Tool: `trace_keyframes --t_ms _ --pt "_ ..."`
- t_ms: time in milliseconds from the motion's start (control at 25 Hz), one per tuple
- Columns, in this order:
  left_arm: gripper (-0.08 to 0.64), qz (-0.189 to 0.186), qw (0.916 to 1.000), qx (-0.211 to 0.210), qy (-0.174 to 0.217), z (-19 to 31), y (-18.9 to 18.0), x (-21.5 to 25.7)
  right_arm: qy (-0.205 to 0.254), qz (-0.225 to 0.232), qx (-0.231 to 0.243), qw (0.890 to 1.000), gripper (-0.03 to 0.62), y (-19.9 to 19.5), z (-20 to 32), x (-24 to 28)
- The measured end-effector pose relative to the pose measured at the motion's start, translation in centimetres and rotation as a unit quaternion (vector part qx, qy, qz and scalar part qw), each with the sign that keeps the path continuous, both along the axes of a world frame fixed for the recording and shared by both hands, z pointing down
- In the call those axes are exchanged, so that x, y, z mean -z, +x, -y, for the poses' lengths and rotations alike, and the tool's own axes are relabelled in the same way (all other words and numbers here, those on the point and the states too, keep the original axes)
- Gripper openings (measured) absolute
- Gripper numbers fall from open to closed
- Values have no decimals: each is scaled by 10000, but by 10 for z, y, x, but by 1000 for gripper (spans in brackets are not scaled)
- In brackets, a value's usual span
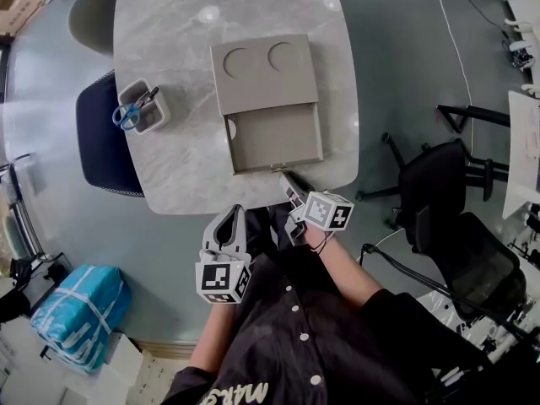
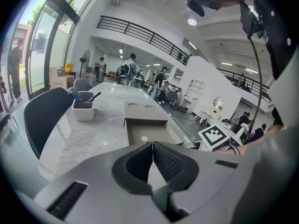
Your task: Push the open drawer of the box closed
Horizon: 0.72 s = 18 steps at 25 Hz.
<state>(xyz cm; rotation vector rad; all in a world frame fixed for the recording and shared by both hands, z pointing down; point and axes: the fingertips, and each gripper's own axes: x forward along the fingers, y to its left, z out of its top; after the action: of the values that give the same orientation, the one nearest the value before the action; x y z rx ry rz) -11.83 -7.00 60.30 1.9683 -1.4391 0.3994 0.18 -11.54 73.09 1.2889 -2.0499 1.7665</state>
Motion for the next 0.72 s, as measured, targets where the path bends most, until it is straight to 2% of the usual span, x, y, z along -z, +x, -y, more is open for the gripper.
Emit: trace_keyframes --t_ms 280,720 --pt "17 6 10000 45 15 -2 0 3 -237 508 -284 9980 58 -4 7 -1" --pt "17 -6 9999 68 99 4 1 7 -292 613 -239 9974 48 -5 7 4"
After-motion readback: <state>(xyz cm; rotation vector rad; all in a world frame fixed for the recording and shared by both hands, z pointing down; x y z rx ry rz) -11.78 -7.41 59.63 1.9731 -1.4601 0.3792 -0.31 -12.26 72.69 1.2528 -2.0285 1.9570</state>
